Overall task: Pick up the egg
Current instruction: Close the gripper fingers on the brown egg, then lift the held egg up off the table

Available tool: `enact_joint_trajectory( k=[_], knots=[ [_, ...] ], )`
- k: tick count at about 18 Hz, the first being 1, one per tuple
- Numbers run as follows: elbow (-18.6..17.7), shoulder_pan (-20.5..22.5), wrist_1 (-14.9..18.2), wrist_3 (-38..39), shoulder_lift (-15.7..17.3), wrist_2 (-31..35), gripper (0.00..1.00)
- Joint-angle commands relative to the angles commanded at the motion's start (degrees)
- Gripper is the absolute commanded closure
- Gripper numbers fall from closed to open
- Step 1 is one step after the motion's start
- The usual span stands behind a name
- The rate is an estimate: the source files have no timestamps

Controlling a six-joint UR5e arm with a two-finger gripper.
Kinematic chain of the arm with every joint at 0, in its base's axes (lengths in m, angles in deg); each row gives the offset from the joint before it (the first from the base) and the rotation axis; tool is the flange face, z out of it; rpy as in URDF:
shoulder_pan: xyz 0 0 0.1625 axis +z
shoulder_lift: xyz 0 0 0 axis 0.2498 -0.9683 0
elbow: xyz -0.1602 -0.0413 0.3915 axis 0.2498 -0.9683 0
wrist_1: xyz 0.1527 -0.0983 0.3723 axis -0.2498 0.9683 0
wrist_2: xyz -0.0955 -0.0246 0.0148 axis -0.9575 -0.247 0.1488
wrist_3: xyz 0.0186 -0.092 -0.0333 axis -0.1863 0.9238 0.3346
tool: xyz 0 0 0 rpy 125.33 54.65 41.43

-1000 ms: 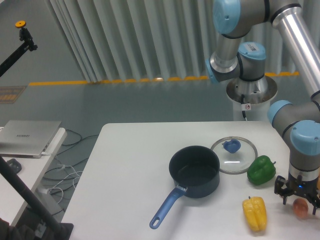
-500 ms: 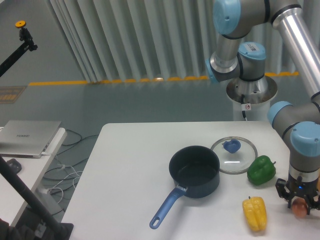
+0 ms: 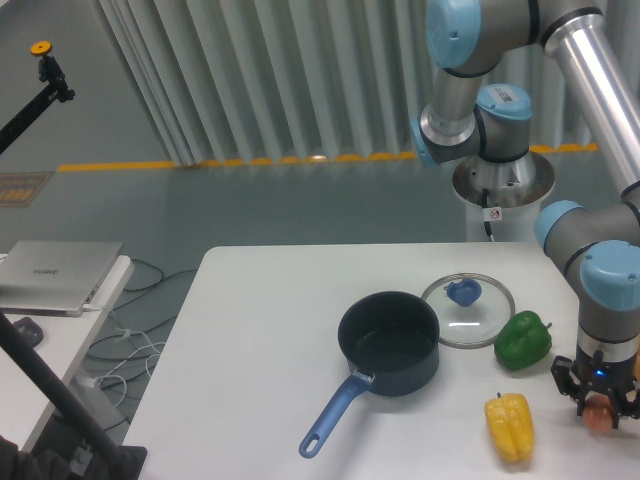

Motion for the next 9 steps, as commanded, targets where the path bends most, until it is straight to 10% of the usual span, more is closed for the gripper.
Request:
enact_joint_trajectory(
  k=[9],
  knots=[
    [-0.53,-0.26,0.26,-4.04,5.18,-0.09,0.89]
  ],
)
